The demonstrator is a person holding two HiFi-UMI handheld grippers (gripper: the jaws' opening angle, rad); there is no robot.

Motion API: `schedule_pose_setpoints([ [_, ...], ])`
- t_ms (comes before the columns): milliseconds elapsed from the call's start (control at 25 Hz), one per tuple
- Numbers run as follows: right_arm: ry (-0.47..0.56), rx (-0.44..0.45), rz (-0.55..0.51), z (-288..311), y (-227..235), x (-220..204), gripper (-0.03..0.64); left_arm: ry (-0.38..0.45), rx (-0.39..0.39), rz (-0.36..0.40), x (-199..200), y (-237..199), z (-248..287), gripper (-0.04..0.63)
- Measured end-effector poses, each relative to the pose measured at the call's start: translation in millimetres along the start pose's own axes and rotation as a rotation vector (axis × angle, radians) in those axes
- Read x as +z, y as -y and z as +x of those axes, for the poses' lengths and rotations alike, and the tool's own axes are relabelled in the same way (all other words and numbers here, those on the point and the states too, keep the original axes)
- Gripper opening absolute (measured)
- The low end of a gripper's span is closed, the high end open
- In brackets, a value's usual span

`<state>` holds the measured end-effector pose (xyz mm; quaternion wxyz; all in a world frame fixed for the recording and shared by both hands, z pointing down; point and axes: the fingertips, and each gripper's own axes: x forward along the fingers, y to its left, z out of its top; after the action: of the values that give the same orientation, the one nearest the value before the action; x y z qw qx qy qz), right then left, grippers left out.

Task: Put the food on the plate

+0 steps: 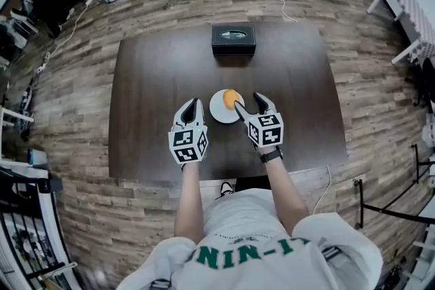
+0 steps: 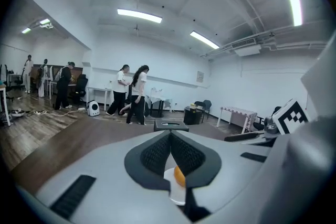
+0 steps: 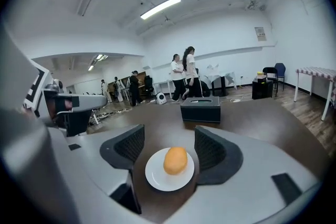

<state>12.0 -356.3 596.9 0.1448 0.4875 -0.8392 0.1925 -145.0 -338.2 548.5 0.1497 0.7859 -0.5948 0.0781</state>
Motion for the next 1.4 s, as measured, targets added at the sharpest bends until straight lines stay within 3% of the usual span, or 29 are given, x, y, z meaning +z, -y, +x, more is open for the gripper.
schedule_pose_setpoints([
  [560, 0.235, -0.068, -0.161, -99.6, -40.3, 92.1, 0.148, 0.144, -0.054, 0.076, 64.6, 35.4, -55.4, 0.015],
  [960, 0.357, -0.085, -0.154, -139.0, -58.4, 122.5, 0.018, 0.239, -0.063, 0.106, 97.1, 45.6, -90.5, 0.015],
  [1280, 0.375, -0.091, -0.142, -143.2, -64.4, 124.6, 0.017, 0.280, -0.075, 0.123, 106.9, 46.5, -100.1, 0.015],
  [1400, 0.371, -0.120, -0.195, -141.9, -64.0, 128.4, 0.015, 0.280, -0.082, 0.121, 108.0, 47.4, -95.3, 0.015],
])
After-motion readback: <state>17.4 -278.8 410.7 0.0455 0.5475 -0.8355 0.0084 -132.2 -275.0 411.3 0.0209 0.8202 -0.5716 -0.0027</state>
